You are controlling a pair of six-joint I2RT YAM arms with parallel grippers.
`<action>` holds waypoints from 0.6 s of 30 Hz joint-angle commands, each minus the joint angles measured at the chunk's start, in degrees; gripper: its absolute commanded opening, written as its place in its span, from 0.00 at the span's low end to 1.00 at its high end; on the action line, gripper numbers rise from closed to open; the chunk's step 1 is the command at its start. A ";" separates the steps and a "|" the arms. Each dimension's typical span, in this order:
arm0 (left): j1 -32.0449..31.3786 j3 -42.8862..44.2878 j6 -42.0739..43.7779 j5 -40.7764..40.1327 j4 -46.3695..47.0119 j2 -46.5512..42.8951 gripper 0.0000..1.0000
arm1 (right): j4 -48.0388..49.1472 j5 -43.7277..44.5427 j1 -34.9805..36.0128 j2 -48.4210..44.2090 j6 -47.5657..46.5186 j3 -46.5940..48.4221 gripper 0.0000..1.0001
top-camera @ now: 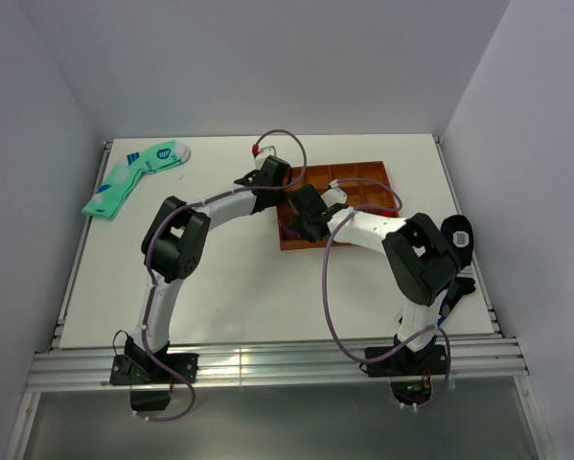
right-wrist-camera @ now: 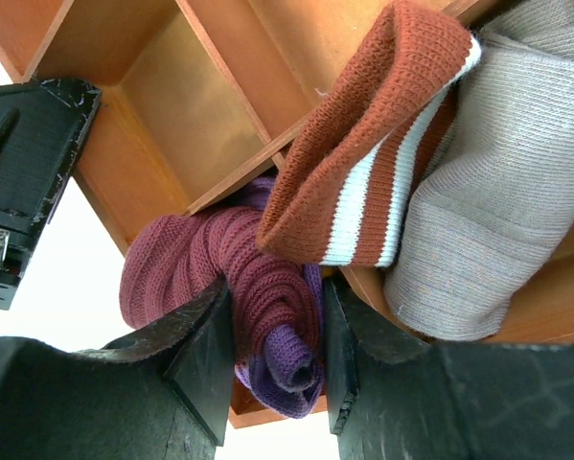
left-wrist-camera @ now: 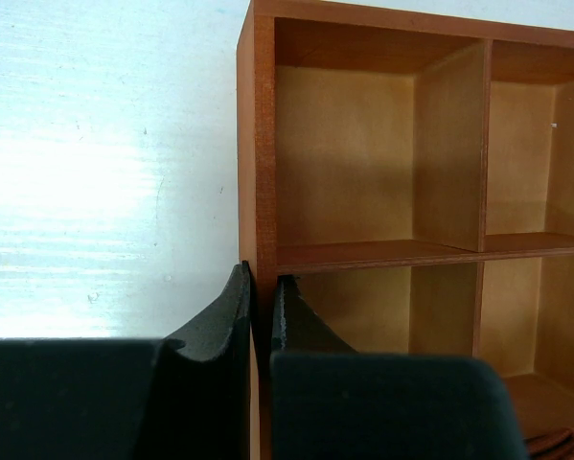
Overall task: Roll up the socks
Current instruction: Place the sock in the storage box.
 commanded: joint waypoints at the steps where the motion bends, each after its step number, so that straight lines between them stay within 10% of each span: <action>1: 2.44 -1.01 -0.46 0.07 -7.37 -3.12 0.00 | -17.78 3.10 -1.25 6.14 -2.37 -7.87 0.31; 11: 2.53 -0.83 -0.38 0.25 -7.55 -2.68 0.00 | -18.57 1.43 -1.25 1.66 -4.57 -6.02 0.60; 18: 2.88 -1.01 -0.46 0.69 -7.46 -2.33 0.00 | -19.46 1.69 -1.25 -0.37 -4.66 -6.19 0.63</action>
